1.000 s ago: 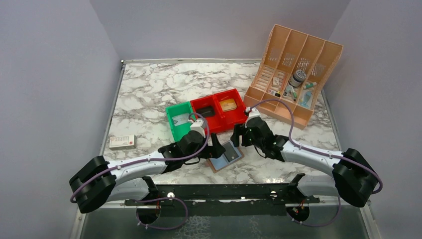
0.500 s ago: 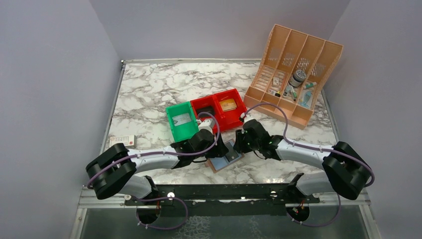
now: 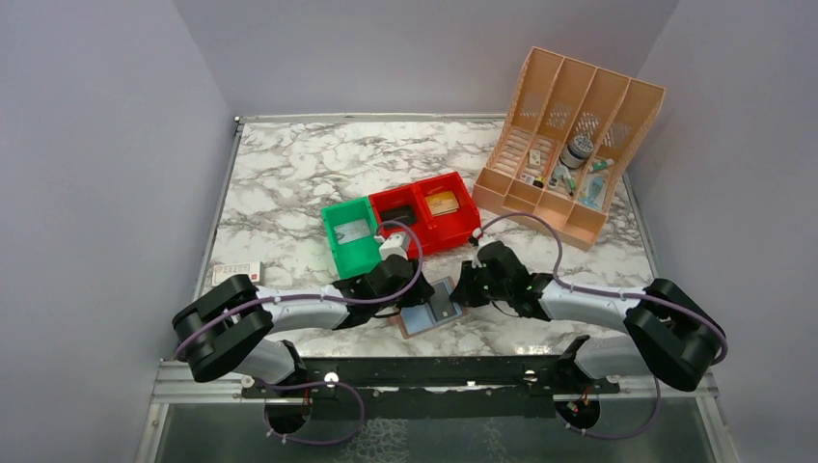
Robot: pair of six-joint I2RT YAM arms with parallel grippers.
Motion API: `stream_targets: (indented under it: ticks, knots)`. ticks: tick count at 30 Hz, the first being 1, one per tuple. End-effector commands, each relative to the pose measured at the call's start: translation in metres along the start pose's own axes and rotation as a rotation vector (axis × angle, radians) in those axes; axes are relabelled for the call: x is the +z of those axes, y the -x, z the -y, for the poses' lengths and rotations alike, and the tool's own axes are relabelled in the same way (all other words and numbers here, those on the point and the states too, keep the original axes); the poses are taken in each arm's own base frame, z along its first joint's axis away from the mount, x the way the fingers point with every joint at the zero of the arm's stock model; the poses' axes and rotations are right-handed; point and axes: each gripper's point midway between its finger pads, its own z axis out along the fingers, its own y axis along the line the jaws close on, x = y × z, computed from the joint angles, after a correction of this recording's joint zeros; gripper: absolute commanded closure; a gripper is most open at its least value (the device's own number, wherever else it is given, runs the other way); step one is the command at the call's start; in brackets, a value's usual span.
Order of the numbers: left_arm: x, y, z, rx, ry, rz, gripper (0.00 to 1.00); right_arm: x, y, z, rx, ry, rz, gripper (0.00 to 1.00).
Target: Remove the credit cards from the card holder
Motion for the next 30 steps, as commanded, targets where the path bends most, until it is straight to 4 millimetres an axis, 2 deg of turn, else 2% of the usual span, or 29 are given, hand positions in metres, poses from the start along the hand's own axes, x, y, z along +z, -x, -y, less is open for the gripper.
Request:
stream_targets:
  ticks: [1,4,9,12,17,21,25,30]
  knots:
    - [0.002,0.005,-0.011,0.007,0.056,0.045,0.61,-0.007,-0.033,0.007,0.074,-0.001,-0.084,0.86]
    - [0.001,0.005,-0.015,0.033,0.081,0.031,0.61,-0.014,-0.017,0.003,0.046,-0.016,-0.054,0.82]
    - [0.002,0.005,-0.006,0.02,0.032,0.034,0.63,-0.024,0.012,0.0,-0.001,-0.056,0.014,0.79]
    - [0.002,0.004,-0.006,0.014,0.029,0.034,0.63,-0.026,0.018,-0.013,-0.042,0.002,0.008,0.79]
    - [0.0,0.004,-0.001,0.014,0.003,0.027,0.64,-0.02,0.007,-0.035,-0.068,0.148,-0.041,0.8]
    - [0.001,-0.003,0.002,0.024,-0.016,-0.009,0.64,-0.008,-0.002,-0.018,-0.051,0.063,-0.08,0.81]
    - [-0.001,-0.017,-0.007,0.004,-0.016,-0.052,0.64,0.002,-0.017,0.006,-0.043,-0.035,-0.114,0.82]
    - [-0.005,-0.024,-0.002,-0.034,-0.074,-0.053,0.65,0.004,-0.031,0.006,-0.019,0.0,-0.13,0.83]
